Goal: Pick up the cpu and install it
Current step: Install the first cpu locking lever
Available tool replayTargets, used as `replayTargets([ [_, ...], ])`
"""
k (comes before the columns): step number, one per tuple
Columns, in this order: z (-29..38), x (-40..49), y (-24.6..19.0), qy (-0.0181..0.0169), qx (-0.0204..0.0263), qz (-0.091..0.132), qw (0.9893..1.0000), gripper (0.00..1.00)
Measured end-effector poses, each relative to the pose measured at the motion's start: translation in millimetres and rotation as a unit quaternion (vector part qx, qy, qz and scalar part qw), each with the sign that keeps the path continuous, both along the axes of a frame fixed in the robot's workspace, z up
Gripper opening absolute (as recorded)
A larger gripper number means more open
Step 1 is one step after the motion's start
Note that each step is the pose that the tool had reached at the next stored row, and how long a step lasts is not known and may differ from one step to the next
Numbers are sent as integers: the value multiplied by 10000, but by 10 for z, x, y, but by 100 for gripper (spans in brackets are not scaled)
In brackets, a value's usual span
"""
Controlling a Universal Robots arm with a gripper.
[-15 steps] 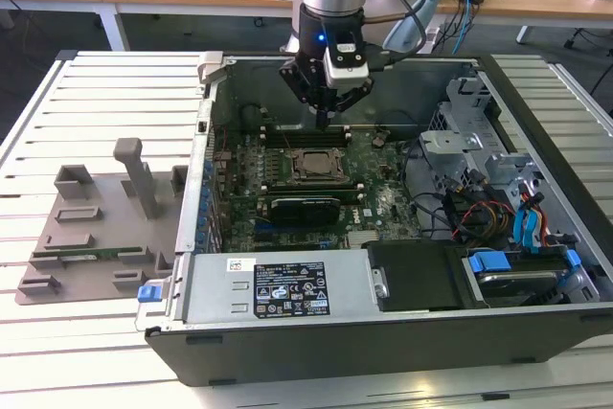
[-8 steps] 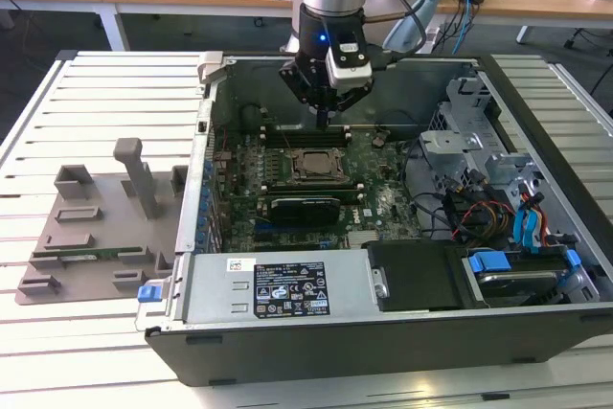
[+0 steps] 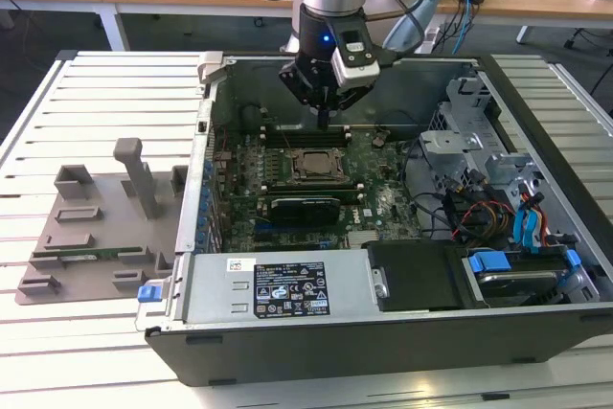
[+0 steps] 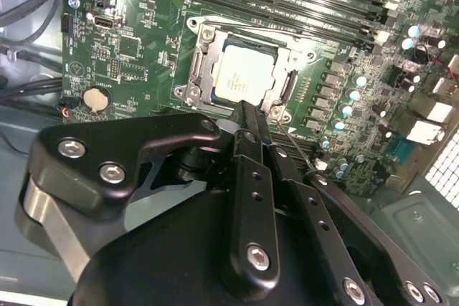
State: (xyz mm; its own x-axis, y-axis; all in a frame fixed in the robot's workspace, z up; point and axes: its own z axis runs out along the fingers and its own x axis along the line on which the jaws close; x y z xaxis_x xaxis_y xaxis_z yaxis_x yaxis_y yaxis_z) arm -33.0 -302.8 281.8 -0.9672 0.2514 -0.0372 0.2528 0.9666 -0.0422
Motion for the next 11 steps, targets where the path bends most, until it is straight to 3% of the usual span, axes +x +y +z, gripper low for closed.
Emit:
replayTargets([
  [6, 0, 0, 0, 0, 0, 310, 9995, 11],
  [11, 0, 0, 0, 0, 0, 631, 9980, 11],
])
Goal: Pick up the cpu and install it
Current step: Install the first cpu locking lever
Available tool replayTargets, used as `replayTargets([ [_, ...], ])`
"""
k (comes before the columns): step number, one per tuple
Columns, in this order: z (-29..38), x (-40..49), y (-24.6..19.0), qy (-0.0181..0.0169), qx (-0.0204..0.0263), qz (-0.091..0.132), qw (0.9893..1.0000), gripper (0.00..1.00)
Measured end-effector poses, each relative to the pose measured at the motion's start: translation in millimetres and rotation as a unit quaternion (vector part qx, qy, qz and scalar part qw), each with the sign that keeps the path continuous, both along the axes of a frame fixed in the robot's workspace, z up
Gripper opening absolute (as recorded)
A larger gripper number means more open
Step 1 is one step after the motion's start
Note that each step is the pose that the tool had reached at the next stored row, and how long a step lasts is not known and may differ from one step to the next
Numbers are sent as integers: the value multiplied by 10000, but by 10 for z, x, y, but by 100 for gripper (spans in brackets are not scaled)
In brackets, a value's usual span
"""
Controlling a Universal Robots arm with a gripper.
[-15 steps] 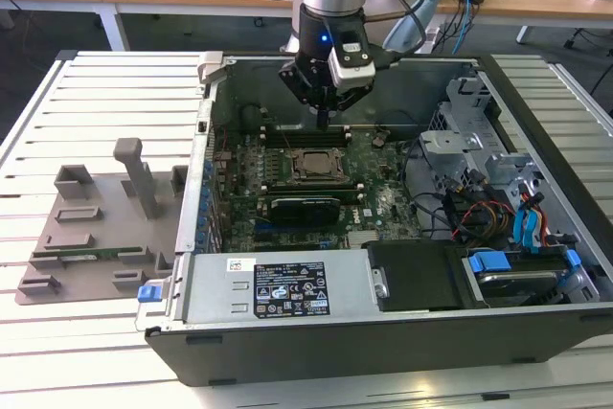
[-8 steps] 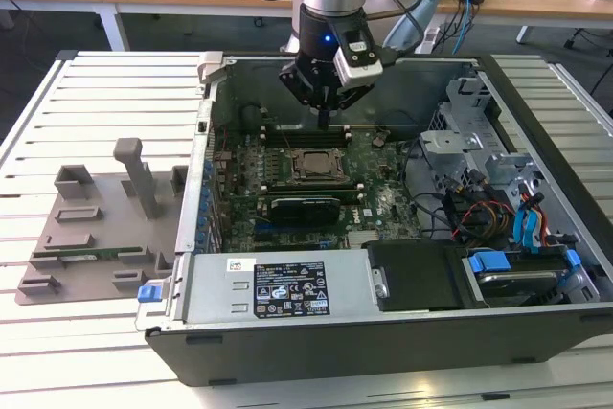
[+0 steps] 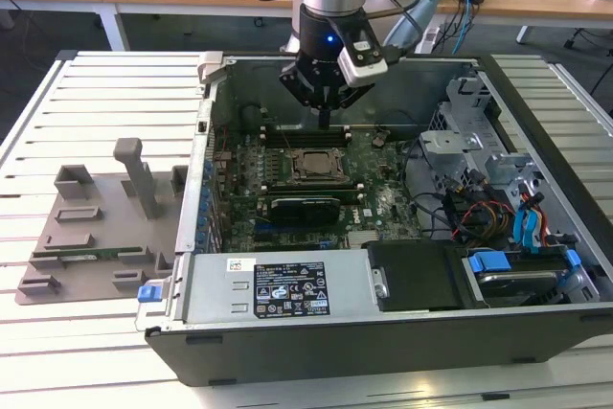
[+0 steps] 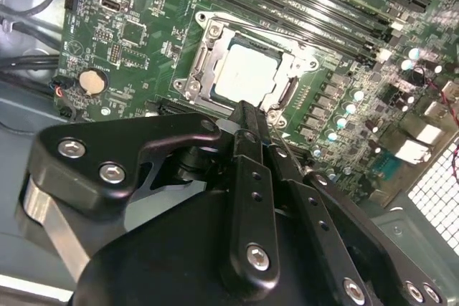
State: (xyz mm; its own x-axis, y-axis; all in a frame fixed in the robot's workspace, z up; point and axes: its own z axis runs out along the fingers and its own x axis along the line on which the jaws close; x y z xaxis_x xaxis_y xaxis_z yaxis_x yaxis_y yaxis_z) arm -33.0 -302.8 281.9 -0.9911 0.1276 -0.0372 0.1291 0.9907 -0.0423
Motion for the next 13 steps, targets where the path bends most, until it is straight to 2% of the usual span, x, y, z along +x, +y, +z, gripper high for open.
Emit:
replayTargets([
  [5, 0, 0, 0, 0, 0, 313, 9995, 11],
  [9, 0, 0, 0, 0, 0, 557, 9985, 11],
  [13, 0, 0, 0, 0, 0, 609, 9981, 11],
])
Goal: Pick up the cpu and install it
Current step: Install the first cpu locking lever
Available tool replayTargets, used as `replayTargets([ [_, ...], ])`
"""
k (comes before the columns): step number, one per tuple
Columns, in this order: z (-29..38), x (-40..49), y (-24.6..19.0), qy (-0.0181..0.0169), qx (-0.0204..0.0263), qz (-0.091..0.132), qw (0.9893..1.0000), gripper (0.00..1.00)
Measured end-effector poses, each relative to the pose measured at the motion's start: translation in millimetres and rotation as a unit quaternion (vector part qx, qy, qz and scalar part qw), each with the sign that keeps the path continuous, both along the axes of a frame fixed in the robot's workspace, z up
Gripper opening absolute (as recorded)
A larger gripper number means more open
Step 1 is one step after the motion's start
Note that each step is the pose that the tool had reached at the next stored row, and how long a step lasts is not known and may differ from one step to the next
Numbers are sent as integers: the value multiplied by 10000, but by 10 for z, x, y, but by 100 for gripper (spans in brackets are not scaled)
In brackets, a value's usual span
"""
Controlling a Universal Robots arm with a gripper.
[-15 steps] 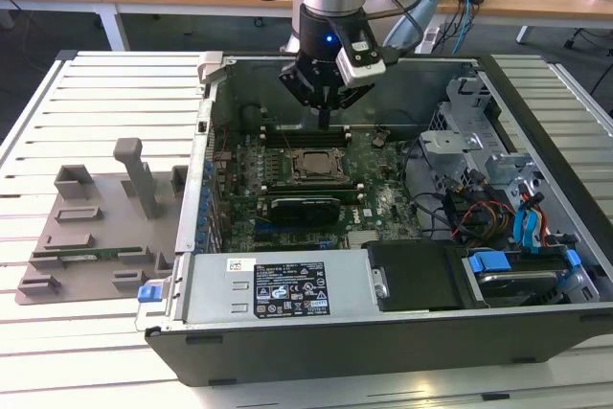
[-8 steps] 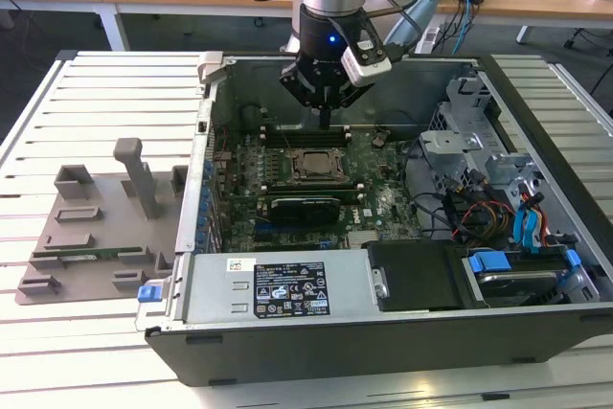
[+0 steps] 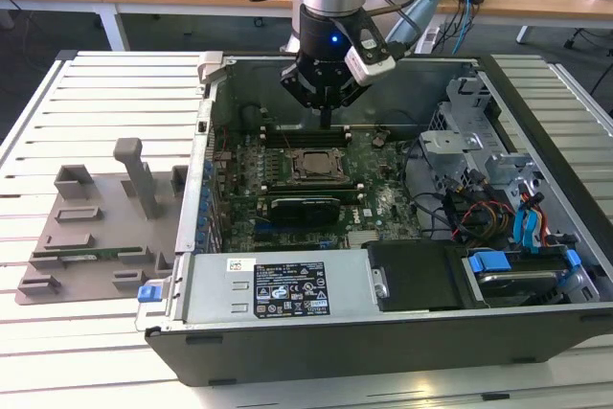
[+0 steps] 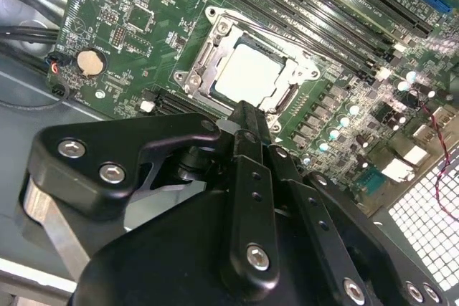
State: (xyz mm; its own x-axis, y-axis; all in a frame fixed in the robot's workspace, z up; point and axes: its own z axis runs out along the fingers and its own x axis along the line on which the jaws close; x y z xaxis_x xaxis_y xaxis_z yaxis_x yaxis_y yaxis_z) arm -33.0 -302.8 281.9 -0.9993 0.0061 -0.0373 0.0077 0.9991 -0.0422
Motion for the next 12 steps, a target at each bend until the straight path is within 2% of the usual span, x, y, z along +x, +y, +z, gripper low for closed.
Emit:
replayTargets([
  [3, 0, -21, 0, 0, 0, 0, 10000, 11],
  [7, 0, -105, 0, 0, 0, 0, 10000, 11],
  [12, 0, -107, 0, 0, 0, 0, 10000, 11],
])
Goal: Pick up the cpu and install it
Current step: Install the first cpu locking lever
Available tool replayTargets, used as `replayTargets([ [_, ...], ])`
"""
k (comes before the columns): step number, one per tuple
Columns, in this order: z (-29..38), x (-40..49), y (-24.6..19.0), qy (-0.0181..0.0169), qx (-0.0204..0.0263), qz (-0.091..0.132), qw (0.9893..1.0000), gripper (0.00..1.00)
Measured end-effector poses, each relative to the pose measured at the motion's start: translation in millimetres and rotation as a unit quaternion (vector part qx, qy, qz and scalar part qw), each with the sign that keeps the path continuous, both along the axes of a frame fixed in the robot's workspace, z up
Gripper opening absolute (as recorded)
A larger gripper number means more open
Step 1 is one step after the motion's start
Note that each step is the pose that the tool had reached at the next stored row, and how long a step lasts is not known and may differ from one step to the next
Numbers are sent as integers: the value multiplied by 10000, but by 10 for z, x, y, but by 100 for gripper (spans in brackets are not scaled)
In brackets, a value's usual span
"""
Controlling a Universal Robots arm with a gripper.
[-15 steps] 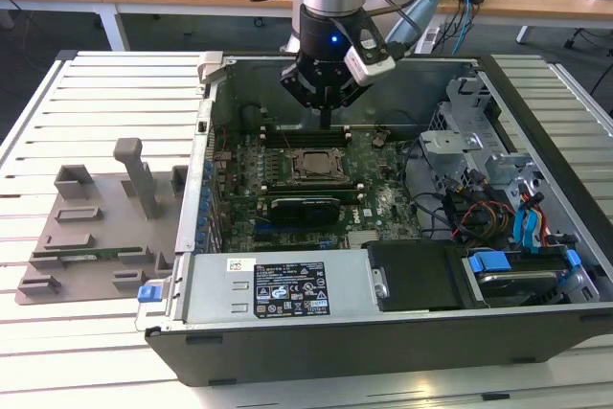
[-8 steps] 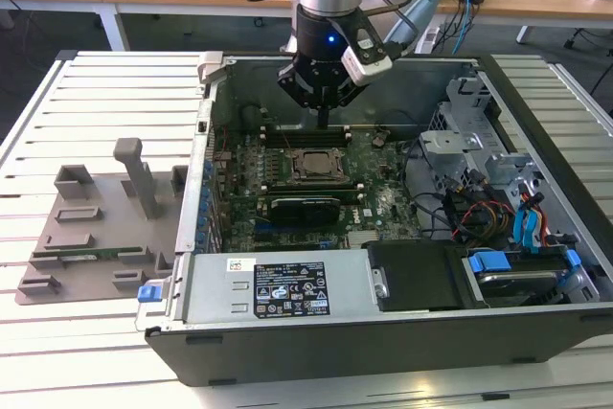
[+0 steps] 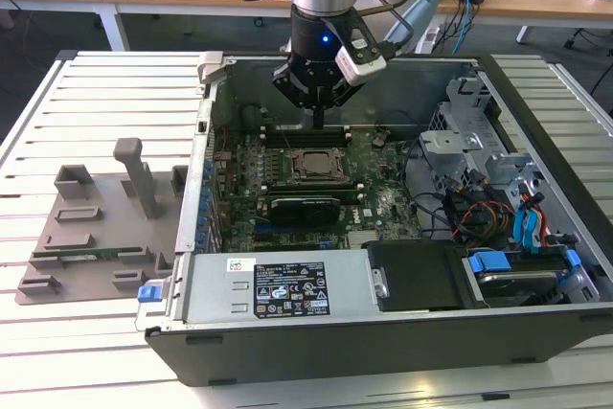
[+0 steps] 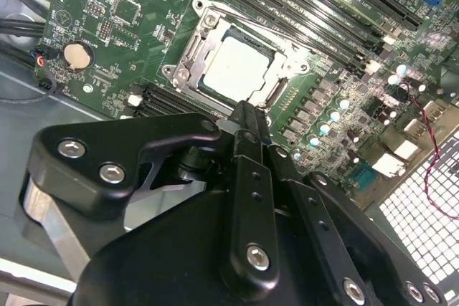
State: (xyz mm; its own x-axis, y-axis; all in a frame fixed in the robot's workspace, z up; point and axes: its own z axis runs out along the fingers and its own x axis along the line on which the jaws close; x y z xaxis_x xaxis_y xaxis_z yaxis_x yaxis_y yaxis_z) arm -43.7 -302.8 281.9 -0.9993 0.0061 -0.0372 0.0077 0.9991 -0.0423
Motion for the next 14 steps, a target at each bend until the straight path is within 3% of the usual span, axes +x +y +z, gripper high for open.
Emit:
replayTargets([
  [14, -17, -77, 0, 0, 0, 0, 10000, 11],
])
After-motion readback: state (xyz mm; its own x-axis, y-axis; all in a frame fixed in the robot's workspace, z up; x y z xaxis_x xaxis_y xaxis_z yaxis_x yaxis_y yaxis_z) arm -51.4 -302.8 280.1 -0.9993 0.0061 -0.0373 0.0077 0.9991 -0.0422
